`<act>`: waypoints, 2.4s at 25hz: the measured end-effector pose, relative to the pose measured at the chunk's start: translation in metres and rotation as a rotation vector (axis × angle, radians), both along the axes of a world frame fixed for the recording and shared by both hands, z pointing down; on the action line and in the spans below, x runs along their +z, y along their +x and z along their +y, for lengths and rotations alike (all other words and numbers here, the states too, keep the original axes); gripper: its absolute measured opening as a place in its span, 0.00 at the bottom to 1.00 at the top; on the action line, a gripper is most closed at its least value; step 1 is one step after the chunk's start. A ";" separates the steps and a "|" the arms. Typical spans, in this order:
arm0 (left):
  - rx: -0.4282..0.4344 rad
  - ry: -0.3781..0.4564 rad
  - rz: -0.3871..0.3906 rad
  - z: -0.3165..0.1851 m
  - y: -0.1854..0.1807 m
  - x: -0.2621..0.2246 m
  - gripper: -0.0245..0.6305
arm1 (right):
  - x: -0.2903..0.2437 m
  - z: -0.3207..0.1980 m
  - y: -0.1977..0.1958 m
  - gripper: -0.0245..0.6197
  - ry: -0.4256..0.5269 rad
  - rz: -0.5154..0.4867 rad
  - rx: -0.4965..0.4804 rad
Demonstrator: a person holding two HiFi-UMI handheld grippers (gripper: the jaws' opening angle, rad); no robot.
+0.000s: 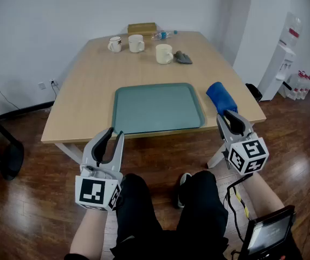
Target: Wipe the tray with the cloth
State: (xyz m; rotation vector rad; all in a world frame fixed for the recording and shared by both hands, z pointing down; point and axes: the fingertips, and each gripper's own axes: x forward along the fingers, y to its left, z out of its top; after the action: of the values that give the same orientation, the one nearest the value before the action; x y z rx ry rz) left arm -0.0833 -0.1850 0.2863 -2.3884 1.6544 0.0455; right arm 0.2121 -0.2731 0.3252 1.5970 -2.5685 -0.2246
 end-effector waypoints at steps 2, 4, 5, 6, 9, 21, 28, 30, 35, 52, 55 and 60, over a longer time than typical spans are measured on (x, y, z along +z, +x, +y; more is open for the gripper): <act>-0.013 -0.011 0.010 0.000 -0.009 -0.001 0.19 | 0.007 -0.037 0.021 0.31 -0.075 0.038 0.025; -0.019 -0.021 0.017 0.000 -0.013 -0.001 0.19 | 0.015 -0.074 0.042 0.43 -0.152 0.070 0.054; -0.018 -0.026 0.019 0.001 -0.014 -0.001 0.19 | 0.019 -0.091 0.052 0.47 -0.190 0.082 0.070; -0.014 -0.031 0.019 0.002 -0.013 -0.001 0.19 | 0.023 -0.107 0.061 0.51 -0.227 0.088 0.085; 0.005 -0.040 0.006 0.004 -0.008 -0.002 0.19 | 0.040 -0.144 0.078 0.56 -0.355 0.050 0.102; 0.033 -0.335 -0.011 -0.051 -0.039 0.051 0.26 | 0.080 -0.174 0.073 0.22 -0.554 0.120 0.144; 0.001 -0.618 -0.068 -0.085 -0.064 0.106 0.26 | 0.031 -0.187 0.036 0.21 -0.444 0.153 0.168; 0.005 -0.651 -0.088 -0.086 -0.063 0.116 0.26 | 0.032 -0.193 0.014 0.21 -0.463 0.196 0.157; 0.037 -0.669 -0.059 -0.086 -0.058 0.119 0.22 | 0.052 -0.210 -0.033 0.21 -0.530 0.344 0.173; 0.092 -0.674 -0.014 -0.086 -0.051 0.119 0.15 | 0.085 -0.171 -0.312 0.21 -0.577 0.481 -0.189; 0.084 -0.666 -0.006 -0.087 -0.050 0.120 0.15 | 0.085 -0.154 -0.348 0.21 -0.589 0.458 -0.270; 0.064 -0.665 -0.009 -0.088 -0.053 0.120 0.15 | 0.079 -0.136 -0.374 0.21 -0.575 0.411 -0.403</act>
State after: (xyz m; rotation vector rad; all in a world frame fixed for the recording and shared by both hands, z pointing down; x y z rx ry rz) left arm -0.1368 -0.2729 0.4063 -2.8877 1.7904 -0.5927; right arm -0.1615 -0.4087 0.4043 0.7436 -2.3025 0.1374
